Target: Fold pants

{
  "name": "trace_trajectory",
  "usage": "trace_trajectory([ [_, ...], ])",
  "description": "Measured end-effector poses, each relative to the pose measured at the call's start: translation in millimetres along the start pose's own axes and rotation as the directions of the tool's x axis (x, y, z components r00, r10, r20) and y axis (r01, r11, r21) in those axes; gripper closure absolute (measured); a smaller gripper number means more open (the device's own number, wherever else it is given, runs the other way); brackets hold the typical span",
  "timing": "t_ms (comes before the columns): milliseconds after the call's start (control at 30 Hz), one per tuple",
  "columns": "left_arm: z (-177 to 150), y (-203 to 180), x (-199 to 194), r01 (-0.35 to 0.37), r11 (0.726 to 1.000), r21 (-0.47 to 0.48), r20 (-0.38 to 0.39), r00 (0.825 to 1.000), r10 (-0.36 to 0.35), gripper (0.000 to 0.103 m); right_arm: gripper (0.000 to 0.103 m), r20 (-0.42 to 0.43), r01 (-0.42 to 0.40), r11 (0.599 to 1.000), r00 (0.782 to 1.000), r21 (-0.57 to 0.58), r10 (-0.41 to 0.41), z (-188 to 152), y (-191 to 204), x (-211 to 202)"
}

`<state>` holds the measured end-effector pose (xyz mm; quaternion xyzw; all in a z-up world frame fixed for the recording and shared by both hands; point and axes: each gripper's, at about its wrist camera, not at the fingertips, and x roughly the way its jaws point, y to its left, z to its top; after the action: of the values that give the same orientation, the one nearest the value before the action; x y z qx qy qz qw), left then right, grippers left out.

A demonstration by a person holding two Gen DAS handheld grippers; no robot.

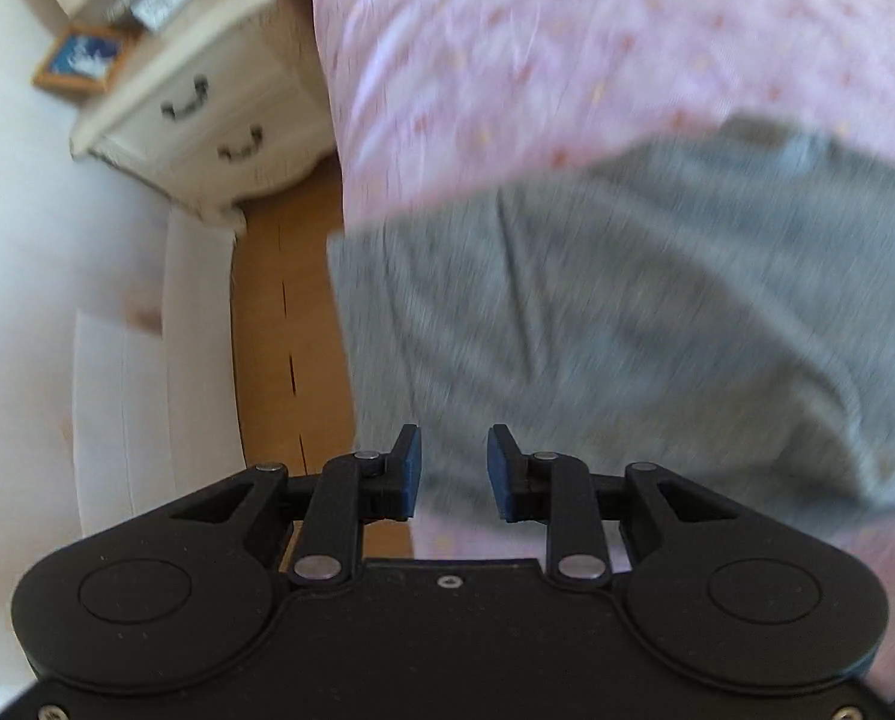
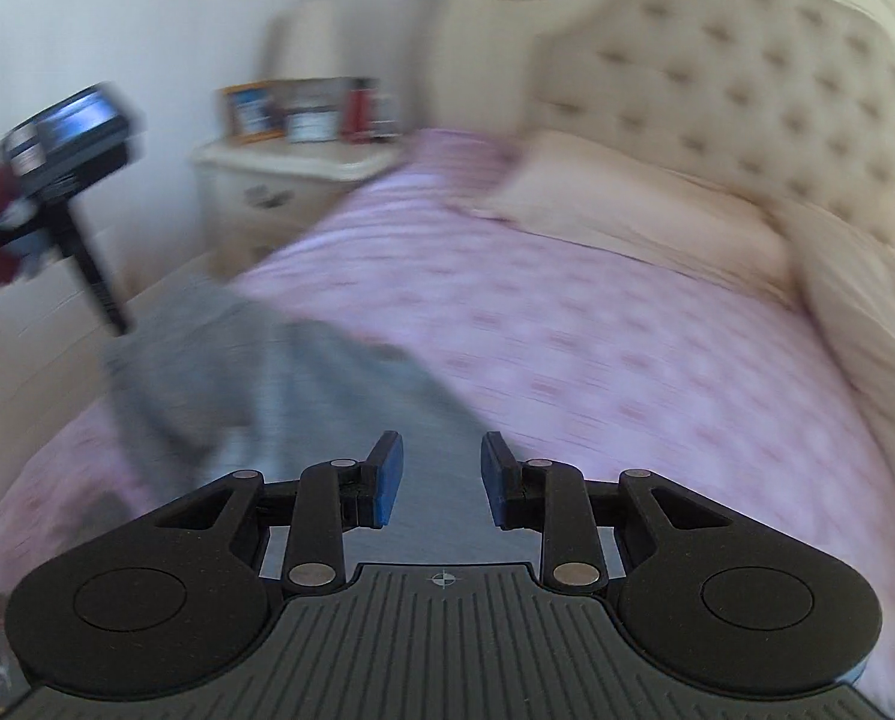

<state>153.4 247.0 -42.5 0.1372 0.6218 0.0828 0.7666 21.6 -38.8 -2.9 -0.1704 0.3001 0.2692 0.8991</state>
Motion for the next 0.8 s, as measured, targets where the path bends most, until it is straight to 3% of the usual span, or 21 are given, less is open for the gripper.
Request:
trace_trajectory([
  [133, -11, 14, 13, 0.042, 0.999, -0.008, -0.004, 0.999, -0.042, 0.067, 0.075, -0.016, -0.157, 0.975, 0.987, -0.159, 0.157, 9, 69, 35],
  [233, -5, 29, 19, 0.089, 0.994, -0.065, -0.001, 0.996, -0.09, 0.067, 0.075, -0.034, -0.211, 0.932, 0.977, -0.293, 0.211, 11, 115, 61],
  [467, 0, 48, 29, 0.121, 0.987, -0.104, 0.015, 0.993, -0.121, 0.067, 0.075, -0.054, -0.2, 0.845, 0.978, -0.495, 0.2, 4, 176, 104],
  [567, 2, 56, 32, 0.132, 0.983, -0.128, 0.021, 0.991, -0.13, 0.067, 0.075, -0.063, -0.173, 0.801, 0.984, -0.574, 0.168, -3, 188, 126],
  [800, 4, 71, 32, 0.14, 0.976, -0.164, 0.043, 0.99, -0.135, 0.067, 0.077, 0.0, -0.106, 0.747, 0.99, -0.656, 0.14, -13, 201, 144],
])
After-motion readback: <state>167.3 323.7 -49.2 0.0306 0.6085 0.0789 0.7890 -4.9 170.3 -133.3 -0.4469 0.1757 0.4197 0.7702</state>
